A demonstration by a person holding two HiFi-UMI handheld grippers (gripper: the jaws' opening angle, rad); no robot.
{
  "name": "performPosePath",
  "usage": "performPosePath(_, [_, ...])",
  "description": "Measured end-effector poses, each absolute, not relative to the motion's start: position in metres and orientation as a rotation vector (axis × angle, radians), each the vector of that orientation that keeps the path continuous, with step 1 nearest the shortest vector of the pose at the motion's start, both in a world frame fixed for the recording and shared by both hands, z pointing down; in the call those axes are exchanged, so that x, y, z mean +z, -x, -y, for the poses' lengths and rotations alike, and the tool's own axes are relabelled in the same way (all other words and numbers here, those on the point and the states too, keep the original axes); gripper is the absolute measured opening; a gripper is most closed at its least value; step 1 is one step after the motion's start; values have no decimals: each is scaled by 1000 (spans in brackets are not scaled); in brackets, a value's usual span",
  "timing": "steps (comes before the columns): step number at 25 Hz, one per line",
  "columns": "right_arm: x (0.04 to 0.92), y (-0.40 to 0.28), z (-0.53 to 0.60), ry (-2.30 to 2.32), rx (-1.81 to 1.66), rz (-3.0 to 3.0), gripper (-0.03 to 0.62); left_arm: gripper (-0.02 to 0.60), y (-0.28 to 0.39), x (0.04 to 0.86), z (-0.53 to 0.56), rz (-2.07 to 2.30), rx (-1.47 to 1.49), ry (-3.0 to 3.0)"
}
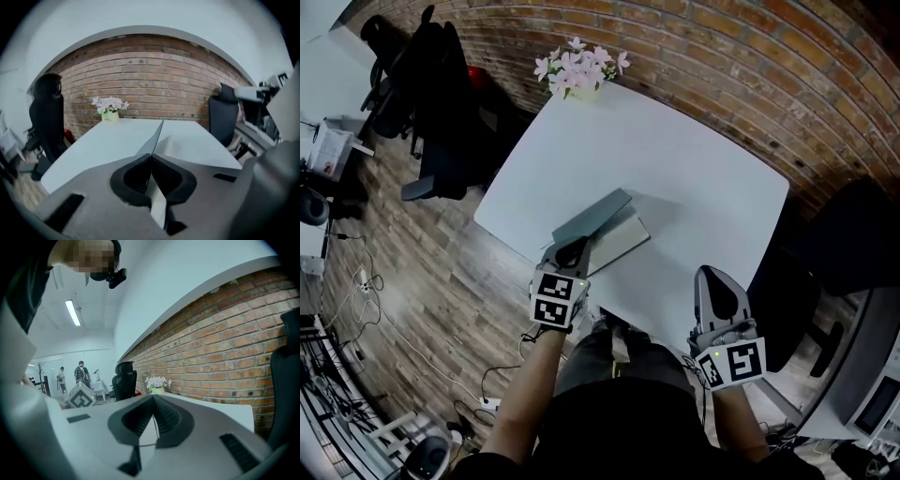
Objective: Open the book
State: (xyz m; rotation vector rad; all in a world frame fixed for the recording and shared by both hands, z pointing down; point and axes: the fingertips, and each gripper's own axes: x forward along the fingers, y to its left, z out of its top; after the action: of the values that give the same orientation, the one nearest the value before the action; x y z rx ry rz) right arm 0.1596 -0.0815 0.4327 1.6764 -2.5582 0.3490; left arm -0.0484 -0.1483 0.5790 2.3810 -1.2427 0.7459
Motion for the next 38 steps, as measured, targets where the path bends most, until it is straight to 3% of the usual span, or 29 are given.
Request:
performPosePath(3, [432, -160, 84, -1688, 349, 2553, 11, 28, 65, 574, 155, 1244, 505, -2235])
performPosePath(10, [435, -156, 86, -1702, 359, 2535, 11, 28, 100, 557, 183, 1246, 403, -2192])
performPosePath(20, [433, -149, 91, -1739, 362, 2500, 11, 26, 174, 565, 222, 1156, 4, -1867])
performPosePath(28, [435, -136, 99, -1758, 366, 2460, 11, 28, 246, 601, 241, 1136, -42, -1719])
performPosePath(36, [439, -103, 116, -1704, 365, 2465, 11, 31, 285, 648, 227, 1299, 195, -1791])
performPosePath(37, [438, -98, 119, -1694, 360, 2470, 11, 42, 287, 652, 226, 1326, 217, -1797])
performPosePath(38, [438, -93, 121, -1684, 354, 2476, 11, 105, 291, 656, 225, 1356, 252, -1803])
